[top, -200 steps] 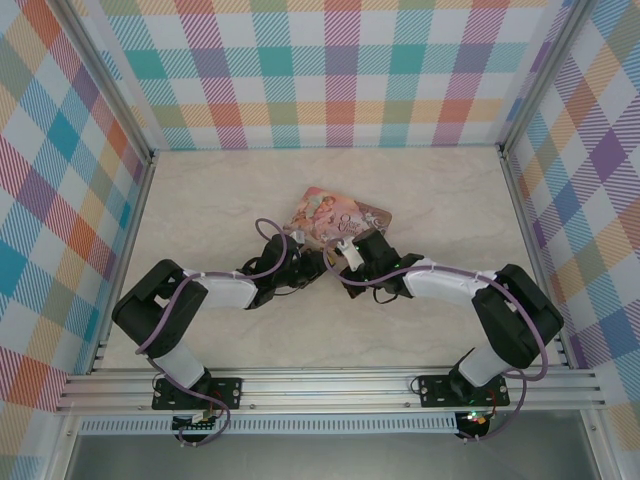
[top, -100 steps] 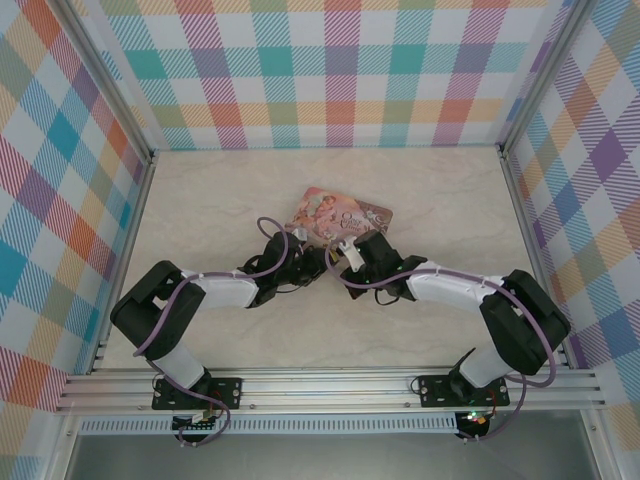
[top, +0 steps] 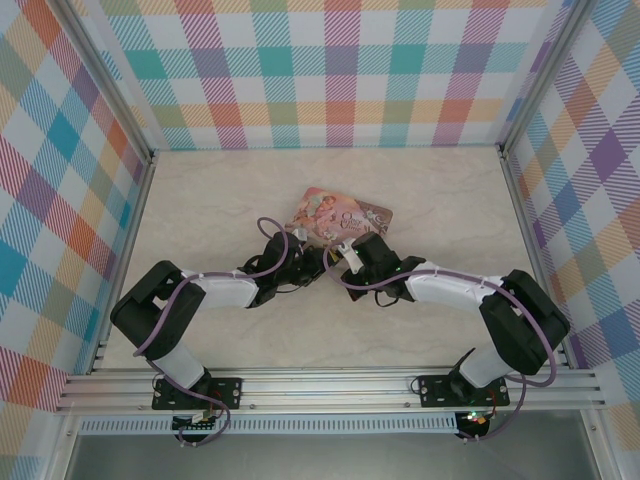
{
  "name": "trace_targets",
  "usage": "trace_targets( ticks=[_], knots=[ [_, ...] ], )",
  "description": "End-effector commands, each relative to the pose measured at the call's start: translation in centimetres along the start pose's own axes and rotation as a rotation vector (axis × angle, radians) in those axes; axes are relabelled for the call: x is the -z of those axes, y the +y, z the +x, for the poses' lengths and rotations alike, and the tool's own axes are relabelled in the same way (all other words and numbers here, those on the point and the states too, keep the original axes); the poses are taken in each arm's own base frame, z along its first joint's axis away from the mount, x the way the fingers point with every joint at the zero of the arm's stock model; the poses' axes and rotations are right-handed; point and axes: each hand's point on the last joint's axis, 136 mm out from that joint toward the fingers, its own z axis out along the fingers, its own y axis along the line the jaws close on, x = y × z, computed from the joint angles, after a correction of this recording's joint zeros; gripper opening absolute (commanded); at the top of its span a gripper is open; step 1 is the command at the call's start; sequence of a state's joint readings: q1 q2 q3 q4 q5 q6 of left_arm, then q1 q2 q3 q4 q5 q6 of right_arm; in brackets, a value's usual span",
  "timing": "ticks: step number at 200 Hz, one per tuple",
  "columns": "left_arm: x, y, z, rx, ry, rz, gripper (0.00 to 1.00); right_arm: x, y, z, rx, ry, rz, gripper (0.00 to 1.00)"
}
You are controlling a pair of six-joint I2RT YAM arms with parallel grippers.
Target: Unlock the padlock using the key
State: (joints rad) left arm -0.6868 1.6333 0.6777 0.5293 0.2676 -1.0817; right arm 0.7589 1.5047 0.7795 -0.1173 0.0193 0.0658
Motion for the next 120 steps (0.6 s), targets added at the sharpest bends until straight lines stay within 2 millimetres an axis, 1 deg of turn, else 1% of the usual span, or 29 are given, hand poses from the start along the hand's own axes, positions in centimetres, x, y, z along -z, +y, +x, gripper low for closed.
trace_targets(
  ticks=[1, 76, 120],
  knots=[
    [0.4, -3.6, -0.4, -0.037, -0.020, 0.112, 0.03, -0.1, 0.1, -0.8, 0.014, -0.002, 0.005, 0.04],
    [0.5, -3.2, -0.3, -0.032, -0.020, 0.106, 0.03, -0.2, 0.2, -2.0, 0.023, -0.020, 0.001, 0.05],
    [0.5, -3.1, -0.3, -0.029, -0.019, 0.105, 0.03, -0.3, -0.2, -2.8, 0.024, -0.028, 0.004, 0.05]
  ],
)
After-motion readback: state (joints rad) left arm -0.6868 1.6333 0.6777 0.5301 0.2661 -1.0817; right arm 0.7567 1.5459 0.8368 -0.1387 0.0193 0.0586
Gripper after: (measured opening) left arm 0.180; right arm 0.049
